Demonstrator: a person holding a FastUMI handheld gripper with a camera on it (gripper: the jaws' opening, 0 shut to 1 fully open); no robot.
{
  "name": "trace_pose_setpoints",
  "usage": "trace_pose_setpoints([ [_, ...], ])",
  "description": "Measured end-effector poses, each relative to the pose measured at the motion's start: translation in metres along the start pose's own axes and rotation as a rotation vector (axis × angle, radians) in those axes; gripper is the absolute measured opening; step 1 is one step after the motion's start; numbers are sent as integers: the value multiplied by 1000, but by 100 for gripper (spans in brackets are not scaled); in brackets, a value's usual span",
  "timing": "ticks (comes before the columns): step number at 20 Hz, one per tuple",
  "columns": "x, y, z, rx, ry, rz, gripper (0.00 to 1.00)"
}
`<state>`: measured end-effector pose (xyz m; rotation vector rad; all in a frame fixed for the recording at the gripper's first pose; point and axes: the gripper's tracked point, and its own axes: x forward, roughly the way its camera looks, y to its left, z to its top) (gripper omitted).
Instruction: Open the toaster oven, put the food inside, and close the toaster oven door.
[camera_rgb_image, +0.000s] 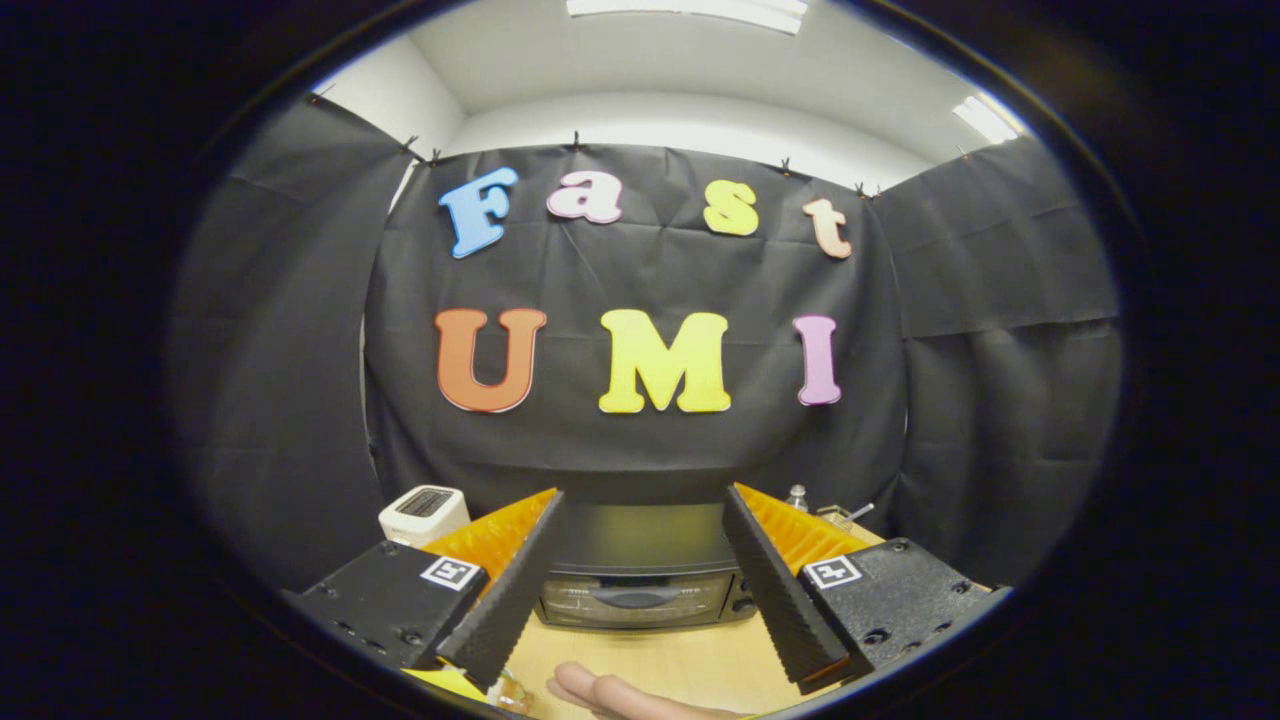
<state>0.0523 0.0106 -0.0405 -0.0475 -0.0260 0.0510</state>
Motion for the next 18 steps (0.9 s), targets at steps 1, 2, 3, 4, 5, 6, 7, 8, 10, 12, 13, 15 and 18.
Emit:
trace_pose_setpoints([
  [1,8,0,-8,-1,-1,8,100],
  [2,16,3,-16,9,9,23,100],
  [3,24,6,-25,23,17,41,100],
  [4,32,7,-32,37,27,54,100],
  [5,41,7,-40,41,40,63,100],
  [6,50,8,-48,39,54,77,100],
  [7,58,8,-56,36,72,78,100],
  [8,66,6,-67,34,92,76,100],
  [10,82,4,-87,32,131,72,100],
  [12,97,0,-110,46,183,65,100],
  [13,104,1,-125,67,218,70,100],
  [15,118,2,-151,106,294,79,100],
  [18,131,4,-180,120,384,90,100],
])
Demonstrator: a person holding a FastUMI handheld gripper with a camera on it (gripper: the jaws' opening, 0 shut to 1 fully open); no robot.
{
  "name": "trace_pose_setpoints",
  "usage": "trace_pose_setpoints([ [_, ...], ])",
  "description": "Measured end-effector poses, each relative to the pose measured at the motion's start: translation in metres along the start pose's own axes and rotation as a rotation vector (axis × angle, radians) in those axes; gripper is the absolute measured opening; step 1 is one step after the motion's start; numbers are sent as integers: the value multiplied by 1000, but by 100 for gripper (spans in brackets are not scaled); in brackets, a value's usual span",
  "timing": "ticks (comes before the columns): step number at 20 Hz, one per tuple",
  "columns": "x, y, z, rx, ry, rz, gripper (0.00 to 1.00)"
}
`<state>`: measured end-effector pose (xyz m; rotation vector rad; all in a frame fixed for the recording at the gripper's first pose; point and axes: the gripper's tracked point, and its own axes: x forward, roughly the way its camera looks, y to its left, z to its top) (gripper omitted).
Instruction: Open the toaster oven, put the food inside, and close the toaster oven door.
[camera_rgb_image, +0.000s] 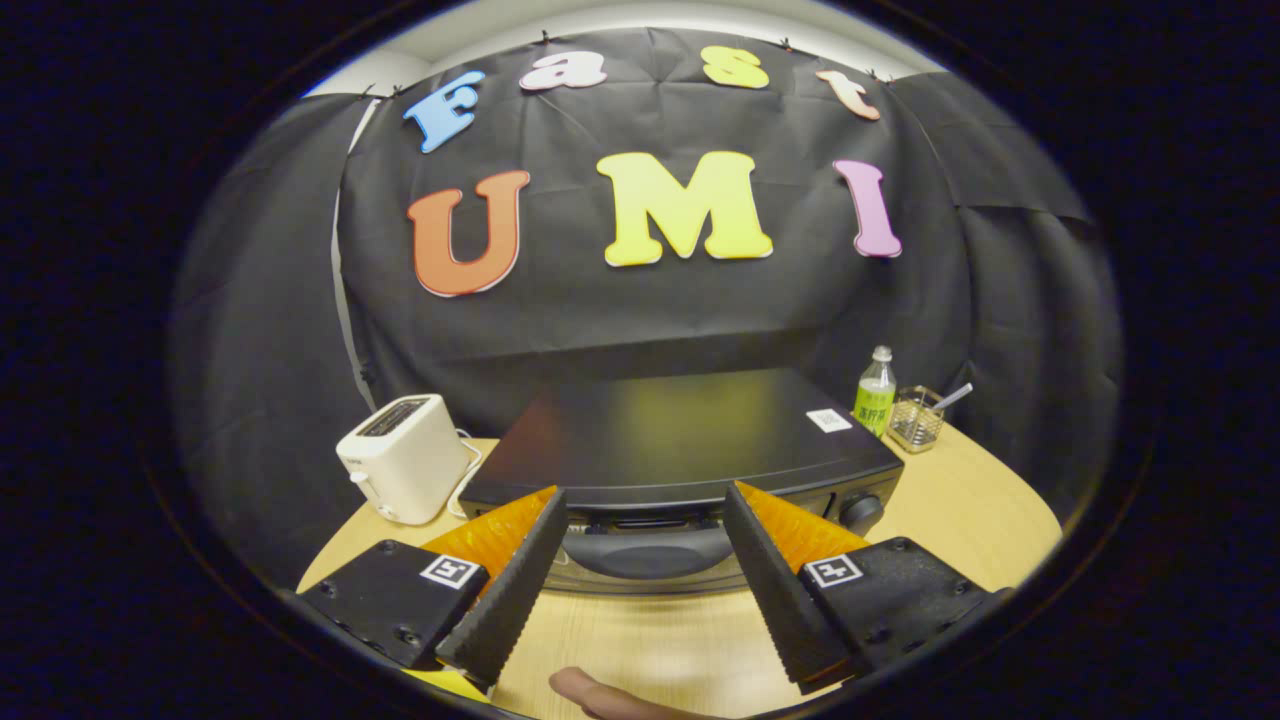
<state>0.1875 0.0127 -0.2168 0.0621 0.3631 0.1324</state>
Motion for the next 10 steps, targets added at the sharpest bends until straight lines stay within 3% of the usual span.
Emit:
trace_pose_setpoints([
  [7,24,1,-11,-31,55,4,100],
  [10,23,0,-12,-72,63,-36,100],
])
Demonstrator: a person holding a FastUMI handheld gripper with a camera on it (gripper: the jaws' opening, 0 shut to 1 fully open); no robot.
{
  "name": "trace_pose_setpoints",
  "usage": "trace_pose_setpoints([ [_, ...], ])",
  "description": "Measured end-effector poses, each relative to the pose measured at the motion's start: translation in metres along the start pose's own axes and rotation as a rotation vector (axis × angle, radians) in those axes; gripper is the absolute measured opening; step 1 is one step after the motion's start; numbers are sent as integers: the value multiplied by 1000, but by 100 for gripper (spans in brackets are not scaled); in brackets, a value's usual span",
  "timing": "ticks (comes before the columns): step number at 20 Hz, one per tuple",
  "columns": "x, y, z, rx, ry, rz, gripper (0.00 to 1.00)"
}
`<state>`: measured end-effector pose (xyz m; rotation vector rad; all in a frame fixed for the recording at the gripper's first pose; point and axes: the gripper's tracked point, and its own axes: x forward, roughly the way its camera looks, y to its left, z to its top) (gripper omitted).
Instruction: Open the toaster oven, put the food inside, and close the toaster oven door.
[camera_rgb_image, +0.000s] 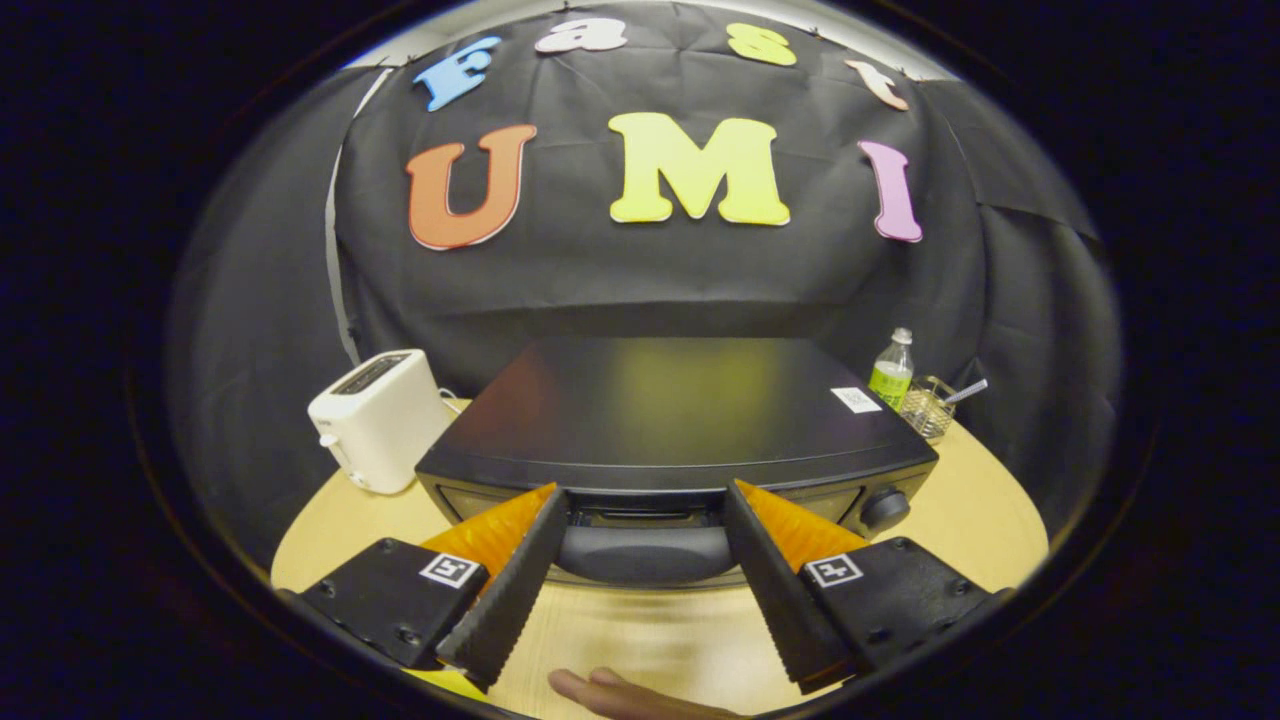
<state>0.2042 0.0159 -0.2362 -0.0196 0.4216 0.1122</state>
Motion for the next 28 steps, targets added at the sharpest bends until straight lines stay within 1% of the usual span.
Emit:
trace_pose_setpoints([
  [2,-3,1,-2,19,-15,-7,100],
  [5,-13,2,-9,10,-25,-13,100],
  [9,-26,2,-21,7,-39,4,100],
  [14,-45,1,-47,-3,-9,20,100],
  [20,-62,0,-80,-23,-26,-8,100],
  [24,-68,1,-98,-28,-56,-5,100],
  [27,-71,-4,-119,-1,-51,0,100],
  [28,-71,-7,-128,10,-27,-2,100],
])
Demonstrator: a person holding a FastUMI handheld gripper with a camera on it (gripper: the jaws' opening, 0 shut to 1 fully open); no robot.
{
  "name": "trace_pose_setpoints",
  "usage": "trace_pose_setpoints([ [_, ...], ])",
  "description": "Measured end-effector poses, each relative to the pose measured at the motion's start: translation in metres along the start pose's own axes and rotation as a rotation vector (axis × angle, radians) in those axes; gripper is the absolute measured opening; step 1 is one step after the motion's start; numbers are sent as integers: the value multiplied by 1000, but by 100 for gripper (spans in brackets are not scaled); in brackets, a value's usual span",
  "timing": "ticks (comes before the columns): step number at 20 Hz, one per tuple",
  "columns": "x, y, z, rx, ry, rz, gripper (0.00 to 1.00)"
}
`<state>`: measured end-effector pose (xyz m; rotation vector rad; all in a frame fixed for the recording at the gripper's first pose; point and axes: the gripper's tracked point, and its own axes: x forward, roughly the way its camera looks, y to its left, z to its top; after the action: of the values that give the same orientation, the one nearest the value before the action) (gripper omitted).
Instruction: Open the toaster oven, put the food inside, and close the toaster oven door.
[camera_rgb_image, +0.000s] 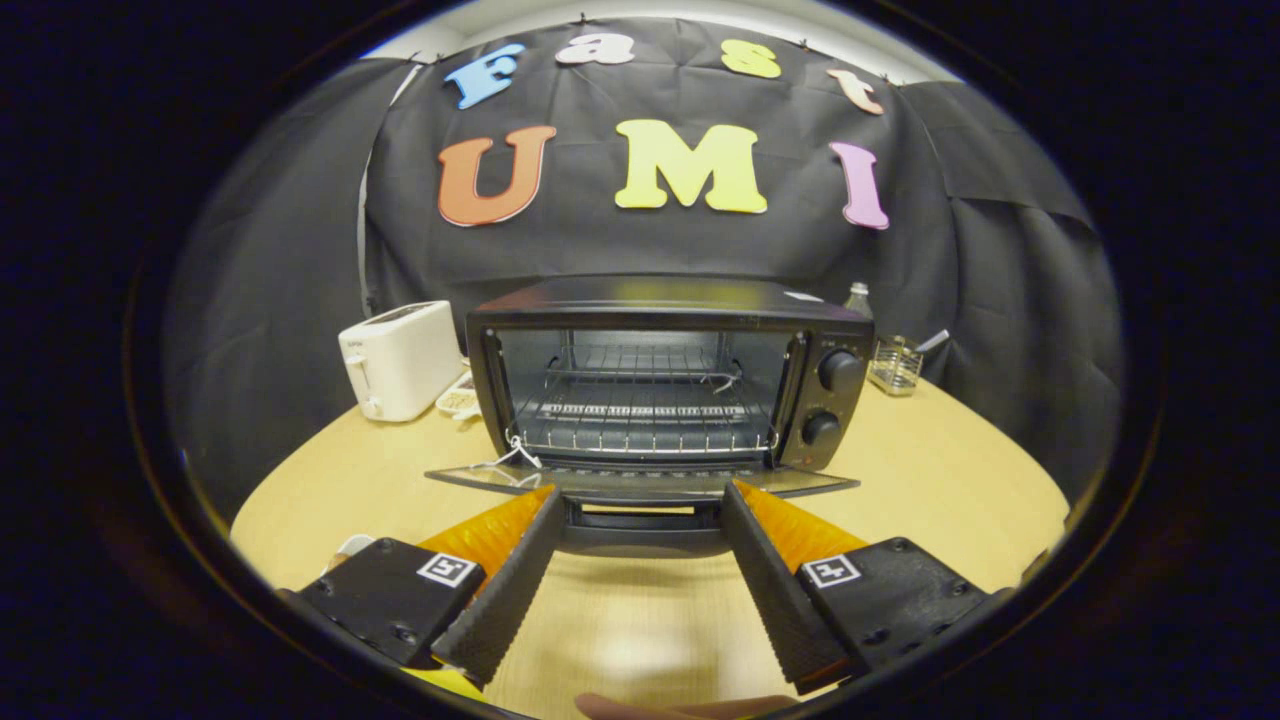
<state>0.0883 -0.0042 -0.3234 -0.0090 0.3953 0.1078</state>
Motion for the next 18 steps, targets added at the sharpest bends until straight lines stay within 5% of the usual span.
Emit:
trace_pose_setpoints([
  [11,1,-6,-46,21,86,-14,100],
  [18,-20,-12,-31,16,118,0,100],
])
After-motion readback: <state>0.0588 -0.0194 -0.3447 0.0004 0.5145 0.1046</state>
